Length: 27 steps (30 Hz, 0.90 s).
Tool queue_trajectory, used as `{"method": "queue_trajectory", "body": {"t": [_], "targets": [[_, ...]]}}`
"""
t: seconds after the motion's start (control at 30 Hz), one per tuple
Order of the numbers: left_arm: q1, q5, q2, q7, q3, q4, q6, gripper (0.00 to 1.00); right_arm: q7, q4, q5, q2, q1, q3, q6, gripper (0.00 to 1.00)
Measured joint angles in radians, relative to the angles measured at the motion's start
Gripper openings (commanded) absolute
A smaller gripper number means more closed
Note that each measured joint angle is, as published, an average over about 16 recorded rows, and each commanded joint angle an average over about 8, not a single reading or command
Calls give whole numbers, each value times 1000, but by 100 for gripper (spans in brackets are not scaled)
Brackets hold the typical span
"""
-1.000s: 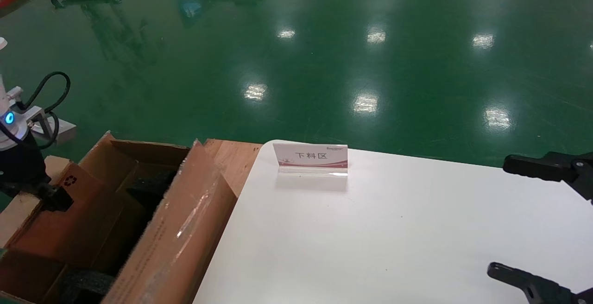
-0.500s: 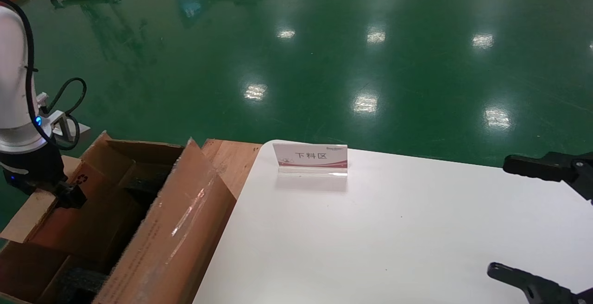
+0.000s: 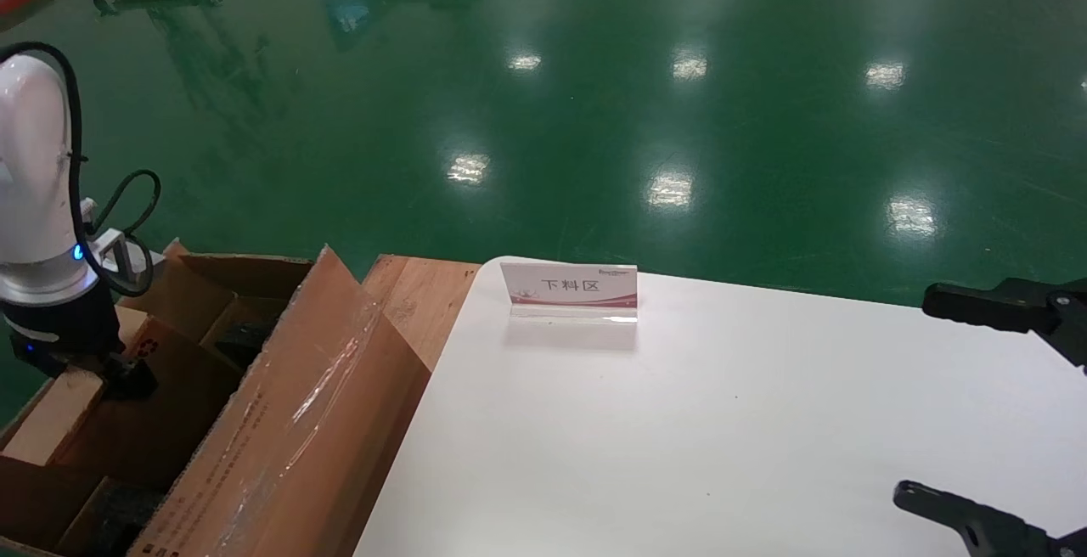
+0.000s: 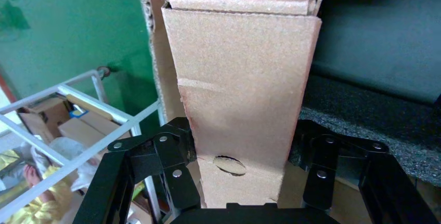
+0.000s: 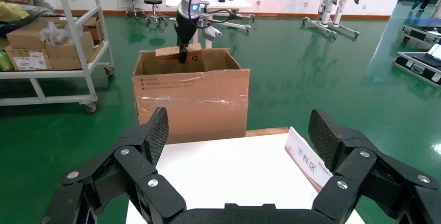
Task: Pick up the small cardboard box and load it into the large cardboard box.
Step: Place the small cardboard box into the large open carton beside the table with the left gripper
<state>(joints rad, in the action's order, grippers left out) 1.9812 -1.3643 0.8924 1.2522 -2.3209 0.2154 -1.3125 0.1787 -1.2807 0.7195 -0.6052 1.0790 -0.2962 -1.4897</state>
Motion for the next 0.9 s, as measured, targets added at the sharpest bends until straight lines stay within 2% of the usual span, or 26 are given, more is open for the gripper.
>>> {"method": "queue_trajectory", "body": {"t": [0.17, 0.23, 0.9], "targets": [[-25, 14, 5, -22, 8, -33, -1, 83, 0, 0, 0, 0, 0, 0, 0, 100], [-30, 17, 7, -27, 9, -41, -2, 98, 0, 0, 0, 0, 0, 0, 0, 100], [-27, 15, 5, -27, 9, -37, -3, 100, 0, 0, 0, 0, 0, 0, 0, 100]]}}
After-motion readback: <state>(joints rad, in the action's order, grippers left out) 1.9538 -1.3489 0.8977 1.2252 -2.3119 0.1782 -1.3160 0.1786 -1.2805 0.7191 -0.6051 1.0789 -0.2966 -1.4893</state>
